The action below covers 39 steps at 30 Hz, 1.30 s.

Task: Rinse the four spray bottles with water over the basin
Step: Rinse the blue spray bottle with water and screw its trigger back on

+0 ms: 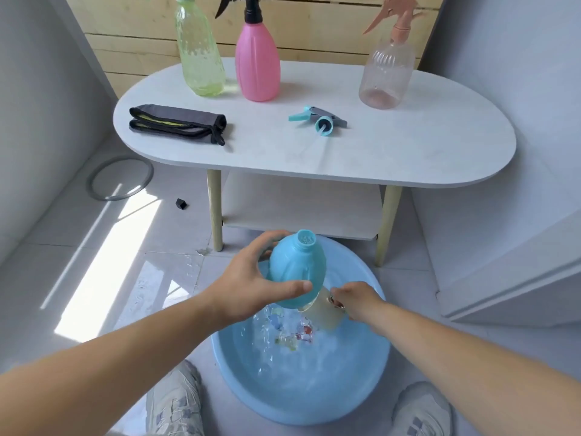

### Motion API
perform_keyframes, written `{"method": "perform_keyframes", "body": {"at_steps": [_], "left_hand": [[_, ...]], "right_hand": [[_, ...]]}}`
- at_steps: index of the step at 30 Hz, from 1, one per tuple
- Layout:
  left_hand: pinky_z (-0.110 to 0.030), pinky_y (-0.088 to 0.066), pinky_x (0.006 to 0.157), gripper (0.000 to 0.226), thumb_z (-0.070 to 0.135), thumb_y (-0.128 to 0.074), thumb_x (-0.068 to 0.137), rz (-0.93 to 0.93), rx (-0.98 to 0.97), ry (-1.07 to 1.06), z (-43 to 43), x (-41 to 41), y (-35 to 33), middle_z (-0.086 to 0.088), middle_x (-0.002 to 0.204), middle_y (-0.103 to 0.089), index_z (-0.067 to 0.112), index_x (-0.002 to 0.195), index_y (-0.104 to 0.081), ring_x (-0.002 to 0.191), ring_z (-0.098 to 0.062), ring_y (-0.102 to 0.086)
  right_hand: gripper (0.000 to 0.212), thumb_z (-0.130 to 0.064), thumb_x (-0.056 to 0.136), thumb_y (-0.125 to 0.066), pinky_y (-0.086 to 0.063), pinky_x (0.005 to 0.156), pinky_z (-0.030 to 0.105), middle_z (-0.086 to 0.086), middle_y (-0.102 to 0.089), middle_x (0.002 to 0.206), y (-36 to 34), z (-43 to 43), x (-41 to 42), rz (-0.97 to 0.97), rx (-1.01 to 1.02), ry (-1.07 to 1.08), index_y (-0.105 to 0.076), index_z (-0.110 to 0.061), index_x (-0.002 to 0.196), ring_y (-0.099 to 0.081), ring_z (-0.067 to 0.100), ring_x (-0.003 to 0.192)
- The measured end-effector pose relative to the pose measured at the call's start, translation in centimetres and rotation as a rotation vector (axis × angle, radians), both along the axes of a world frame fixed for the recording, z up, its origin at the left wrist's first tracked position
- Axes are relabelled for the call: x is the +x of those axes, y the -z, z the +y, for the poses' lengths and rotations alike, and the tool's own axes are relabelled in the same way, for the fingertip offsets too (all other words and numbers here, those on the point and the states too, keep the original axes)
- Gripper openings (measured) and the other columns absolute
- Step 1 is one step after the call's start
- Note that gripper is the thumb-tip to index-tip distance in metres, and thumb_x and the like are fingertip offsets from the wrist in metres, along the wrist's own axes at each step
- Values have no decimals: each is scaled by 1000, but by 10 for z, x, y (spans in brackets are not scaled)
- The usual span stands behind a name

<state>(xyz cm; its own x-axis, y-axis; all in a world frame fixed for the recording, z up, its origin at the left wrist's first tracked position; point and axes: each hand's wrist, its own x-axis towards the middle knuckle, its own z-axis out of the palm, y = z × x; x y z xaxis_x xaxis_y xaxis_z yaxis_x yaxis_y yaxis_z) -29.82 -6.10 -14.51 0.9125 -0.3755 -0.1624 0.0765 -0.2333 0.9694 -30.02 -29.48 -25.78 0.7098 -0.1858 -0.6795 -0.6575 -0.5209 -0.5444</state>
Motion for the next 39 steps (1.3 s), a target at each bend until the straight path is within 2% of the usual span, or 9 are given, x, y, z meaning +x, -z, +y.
{"method": "perform_keyframes", "body": {"at_steps": [5, 8, 11, 14, 20, 24, 29, 34, 39], "left_hand": [[-24, -59, 90, 66, 20, -94, 72, 18, 27, 1, 2, 5, 5, 8, 120, -71, 30, 128, -63, 116, -8, -65], [-27, -60, 91, 67, 22, -95, 72, 27, 32, 2, 2, 8, 7, 7, 121, -71, 31, 130, -62, 117, -9, -65], [-29, -59, 94, 70, 29, -93, 68, 17, 34, -3, 1, 9, 6, 9, 120, -71, 32, 130, -62, 117, -9, -66], [-26, -58, 94, 70, 32, -93, 66, -5, 29, -4, 0, 9, 2, 10, 120, -71, 33, 129, -62, 117, -8, -66], [-33, -55, 103, 76, 46, -92, 59, -26, 14, -26, 2, 11, -6, 13, 123, -71, 37, 129, -62, 123, -7, -63], [-30, -55, 101, 73, 47, -91, 60, -57, -3, -32, 0, 17, -17, 18, 121, -71, 41, 127, -63, 121, -3, -63], [-26, -55, 98, 77, 51, -91, 57, -77, -37, -53, -1, 28, -28, 14, 121, -71, 39, 128, -63, 121, -3, -62], [-23, -55, 95, 77, 50, -91, 57, -74, -64, -62, 1, 32, -33, 9, 122, -71, 39, 128, -64, 119, -4, -63], [-18, -56, 90, 75, 48, -92, 57, -27, -31, -82, 6, 18, -4, 10, 121, -70, 41, 127, -64, 119, -6, -64]], "right_hand": [[37, -30, 95, -51, -22, 54, 31, 1, -38, 67, 15, -6, 5, 31, -81, -160, -36, -19, 63, -31, 18, 61], [33, -31, 93, -52, -27, 52, 29, 0, -42, 68, 22, -12, 7, 32, -144, -218, -40, -18, 65, -35, 18, 59], [22, -40, 93, -55, -43, 63, 27, -2, -62, 95, 27, -17, 10, 19, -186, -235, -61, -19, 94, -57, 20, 78], [33, -44, 94, -55, -47, 74, 28, -3, -59, 112, 25, -19, 11, -1, -202, -215, -58, -22, 119, -61, 19, 95], [25, -34, 92, -60, -49, 66, 31, -1, -65, 77, -18, -19, 32, -243, -127, -124, -68, -11, 85, -60, 23, 72], [22, -33, 93, -62, -59, 71, 48, 7, -75, 82, -82, -17, 48, -443, 25, -76, -70, -16, 80, -69, 30, 72], [18, -21, 97, -62, -60, 69, 38, 8, -74, 84, -157, -14, 65, -594, 137, -62, -69, -9, 86, -67, 17, 71], [10, -15, 92, -64, -58, 62, 31, 4, -74, 84, -163, -28, 71, -255, -20, -392, -68, -9, 100, -68, 16, 69], [51, -38, 82, -75, -57, 70, 31, 4, -68, 110, -52, -30, 45, 180, -380, -730, -58, -18, 126, -65, 21, 73]]}}
